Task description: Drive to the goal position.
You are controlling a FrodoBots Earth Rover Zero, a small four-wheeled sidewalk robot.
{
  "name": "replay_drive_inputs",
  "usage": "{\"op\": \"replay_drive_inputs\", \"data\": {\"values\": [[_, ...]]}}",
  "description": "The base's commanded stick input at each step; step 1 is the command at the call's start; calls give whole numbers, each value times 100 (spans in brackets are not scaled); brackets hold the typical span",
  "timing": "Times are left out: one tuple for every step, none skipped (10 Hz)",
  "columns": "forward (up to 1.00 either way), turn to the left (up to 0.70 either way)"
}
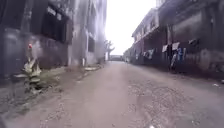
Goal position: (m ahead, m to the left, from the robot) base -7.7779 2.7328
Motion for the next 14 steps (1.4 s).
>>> {"op": "replay_drive_inputs", "data": {"values": [[100,0],[100,0],[100,0],[100,0],[100,0],[100,0],[100,0],[100,-8],[100,-24],[100,-13],[100,0],[100,0],[100,0],[100,0]]}}
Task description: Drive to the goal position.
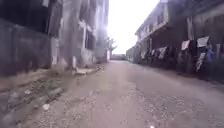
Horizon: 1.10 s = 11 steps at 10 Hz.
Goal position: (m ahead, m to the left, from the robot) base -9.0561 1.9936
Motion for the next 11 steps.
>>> {"op": "replay_drive_inputs", "data": {"values": [[100,0],[100,0],[100,0],[100,-27],[100,-27],[100,-27],[100,-27],[100,-27],[100,-10],[100,0],[100,0]]}}
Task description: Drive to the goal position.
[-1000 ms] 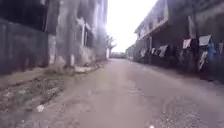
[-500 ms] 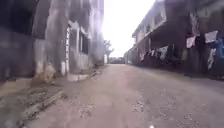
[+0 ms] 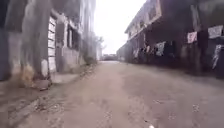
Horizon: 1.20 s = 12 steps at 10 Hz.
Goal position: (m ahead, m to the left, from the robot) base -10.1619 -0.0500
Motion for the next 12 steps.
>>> {"op": "replay_drive_inputs", "data": {"values": [[100,0],[100,0],[100,0],[100,0],[100,0],[100,-17],[100,-20],[100,-3],[100,0],[100,0],[100,0],[100,0]]}}
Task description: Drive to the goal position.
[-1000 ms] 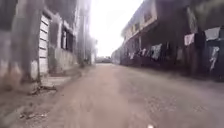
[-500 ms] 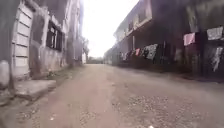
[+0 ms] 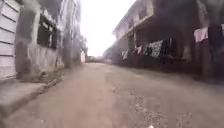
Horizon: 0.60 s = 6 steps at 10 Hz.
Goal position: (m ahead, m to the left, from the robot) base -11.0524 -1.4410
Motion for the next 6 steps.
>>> {"op": "replay_drive_inputs", "data": {"values": [[100,0],[100,0],[100,5],[100,22],[100,27],[100,25]]}}
